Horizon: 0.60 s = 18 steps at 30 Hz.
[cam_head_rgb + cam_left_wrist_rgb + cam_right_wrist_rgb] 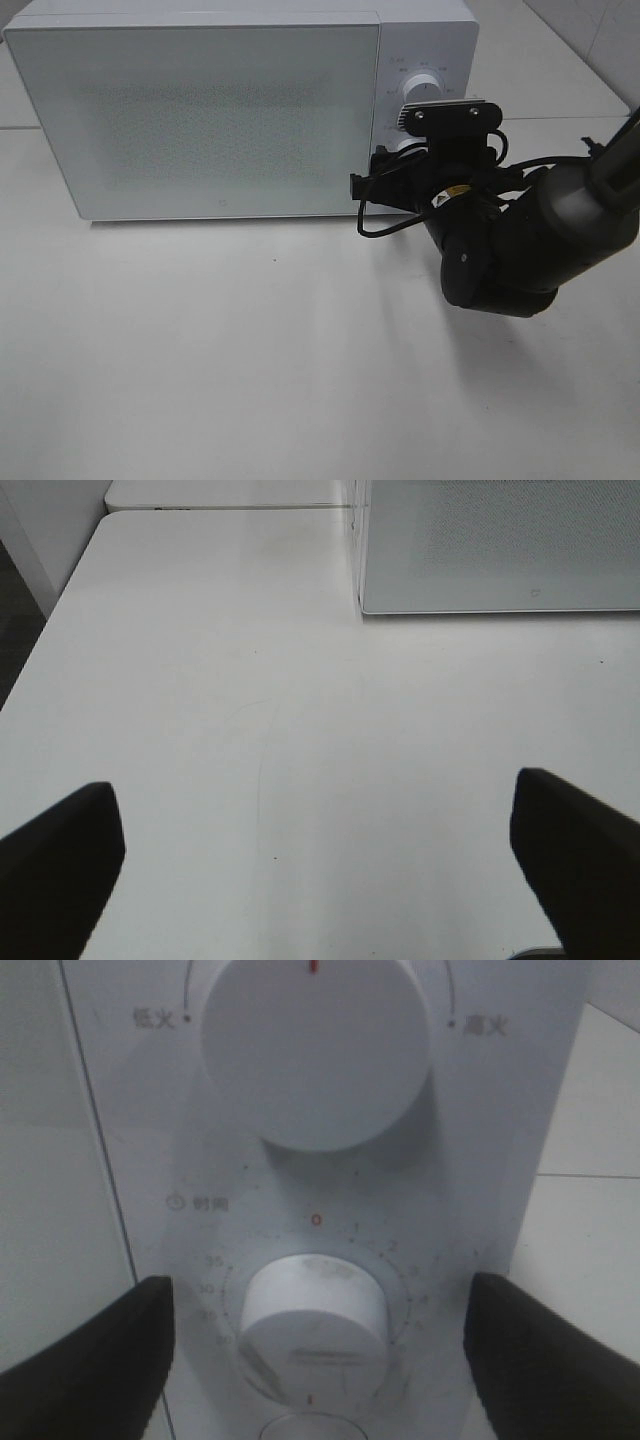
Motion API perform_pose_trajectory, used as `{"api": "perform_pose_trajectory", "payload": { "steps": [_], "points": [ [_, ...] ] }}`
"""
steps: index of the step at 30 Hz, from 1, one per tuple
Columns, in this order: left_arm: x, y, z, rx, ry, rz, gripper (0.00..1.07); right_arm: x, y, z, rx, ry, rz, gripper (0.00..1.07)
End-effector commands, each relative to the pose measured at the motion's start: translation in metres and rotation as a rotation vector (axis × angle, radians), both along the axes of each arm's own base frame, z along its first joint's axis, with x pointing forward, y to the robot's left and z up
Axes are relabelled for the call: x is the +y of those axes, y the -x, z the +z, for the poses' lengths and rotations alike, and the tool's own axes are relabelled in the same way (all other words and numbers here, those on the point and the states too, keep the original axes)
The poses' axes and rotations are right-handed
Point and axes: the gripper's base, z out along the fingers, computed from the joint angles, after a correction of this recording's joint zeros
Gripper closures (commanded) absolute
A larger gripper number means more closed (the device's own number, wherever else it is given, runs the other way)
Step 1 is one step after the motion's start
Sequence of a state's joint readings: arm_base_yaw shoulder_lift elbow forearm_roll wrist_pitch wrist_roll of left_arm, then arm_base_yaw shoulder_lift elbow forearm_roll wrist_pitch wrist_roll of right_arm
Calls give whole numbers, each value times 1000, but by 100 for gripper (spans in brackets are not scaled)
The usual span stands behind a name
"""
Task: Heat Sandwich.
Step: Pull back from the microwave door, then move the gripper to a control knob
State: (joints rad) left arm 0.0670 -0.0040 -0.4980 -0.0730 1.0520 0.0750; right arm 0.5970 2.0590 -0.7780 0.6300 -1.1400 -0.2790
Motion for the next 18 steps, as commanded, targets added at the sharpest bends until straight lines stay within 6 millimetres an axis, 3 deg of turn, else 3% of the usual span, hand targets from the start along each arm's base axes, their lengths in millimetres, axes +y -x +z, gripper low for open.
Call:
{"api": "perform_pose_trajectory", "payload": {
  "steps": [1, 18],
  "points": [
    [-1, 3, 0, -36, 8, -3, 5, 0, -7, 1, -4, 12, 3, 31],
    [-1, 3, 0, -36, 8, -3, 5, 4, -6, 6, -22, -1, 7, 31]
  ]
}}
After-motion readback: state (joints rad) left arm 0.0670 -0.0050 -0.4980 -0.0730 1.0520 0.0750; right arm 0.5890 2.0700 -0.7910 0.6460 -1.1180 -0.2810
